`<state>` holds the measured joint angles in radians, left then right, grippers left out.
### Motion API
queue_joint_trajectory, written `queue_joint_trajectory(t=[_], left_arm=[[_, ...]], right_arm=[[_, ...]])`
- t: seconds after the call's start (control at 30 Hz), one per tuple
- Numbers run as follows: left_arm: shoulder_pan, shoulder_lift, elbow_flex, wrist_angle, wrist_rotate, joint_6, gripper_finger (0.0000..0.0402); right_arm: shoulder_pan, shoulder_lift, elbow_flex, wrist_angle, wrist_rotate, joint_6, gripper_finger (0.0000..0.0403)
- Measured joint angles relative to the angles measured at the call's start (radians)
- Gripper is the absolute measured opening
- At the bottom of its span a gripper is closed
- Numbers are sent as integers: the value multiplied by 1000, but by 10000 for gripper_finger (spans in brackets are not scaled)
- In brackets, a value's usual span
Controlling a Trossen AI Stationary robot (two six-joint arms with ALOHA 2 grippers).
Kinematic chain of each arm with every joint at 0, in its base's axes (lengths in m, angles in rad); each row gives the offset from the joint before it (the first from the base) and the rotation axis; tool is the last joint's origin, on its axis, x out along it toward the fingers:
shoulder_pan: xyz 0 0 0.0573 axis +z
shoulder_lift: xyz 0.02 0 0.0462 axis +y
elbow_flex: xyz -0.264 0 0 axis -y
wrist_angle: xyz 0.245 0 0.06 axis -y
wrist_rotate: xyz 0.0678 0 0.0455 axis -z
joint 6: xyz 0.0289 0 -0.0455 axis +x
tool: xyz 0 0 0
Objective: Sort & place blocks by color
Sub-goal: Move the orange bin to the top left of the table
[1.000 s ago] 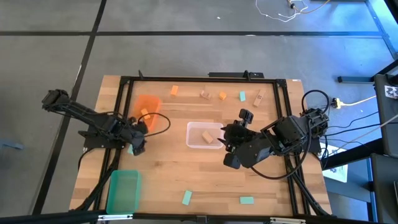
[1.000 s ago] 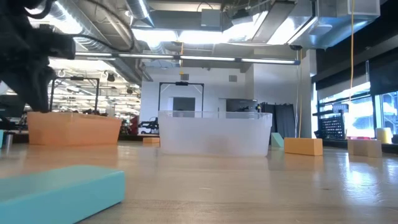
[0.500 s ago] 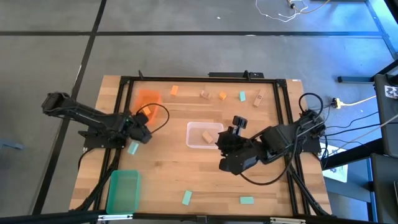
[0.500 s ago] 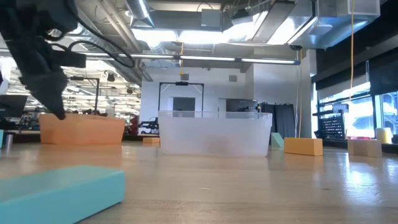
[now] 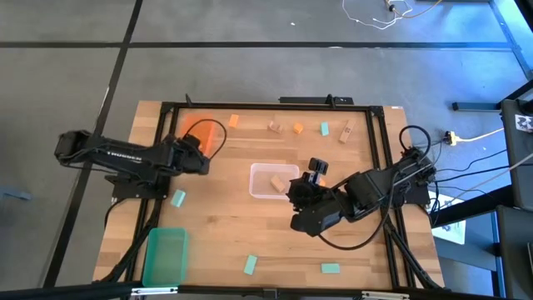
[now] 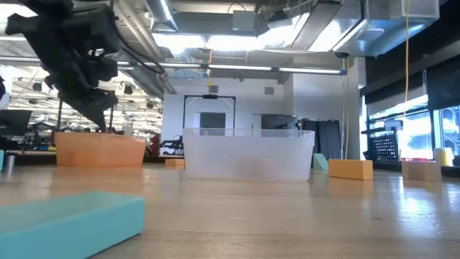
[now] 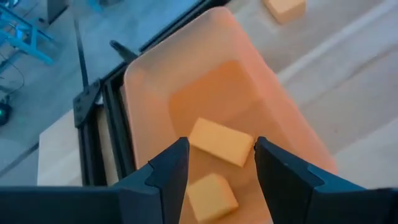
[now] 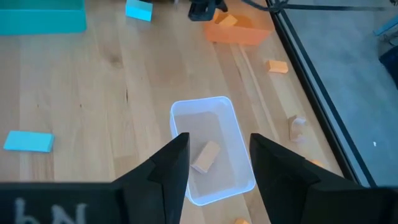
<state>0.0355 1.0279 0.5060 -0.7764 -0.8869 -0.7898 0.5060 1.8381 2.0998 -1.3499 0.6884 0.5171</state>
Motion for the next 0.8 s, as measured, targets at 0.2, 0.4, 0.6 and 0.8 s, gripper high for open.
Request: queue_joint_trajectory(t=[0.2,0.4,0.6,0.8], left_arm=[[-36,-37,28,56,200,96,172],[-164,-63,75,53,312,174,172],[-176,-14,14,-3,409,53,172],[-140,41,-58,23,284,12,172]], right_arm=[[0,0,0,0,0,3,168],[0,0,0,0,0,1,168],[0,-1,0,0,0,1,168],[0,-1,0,1,0,0,168]])
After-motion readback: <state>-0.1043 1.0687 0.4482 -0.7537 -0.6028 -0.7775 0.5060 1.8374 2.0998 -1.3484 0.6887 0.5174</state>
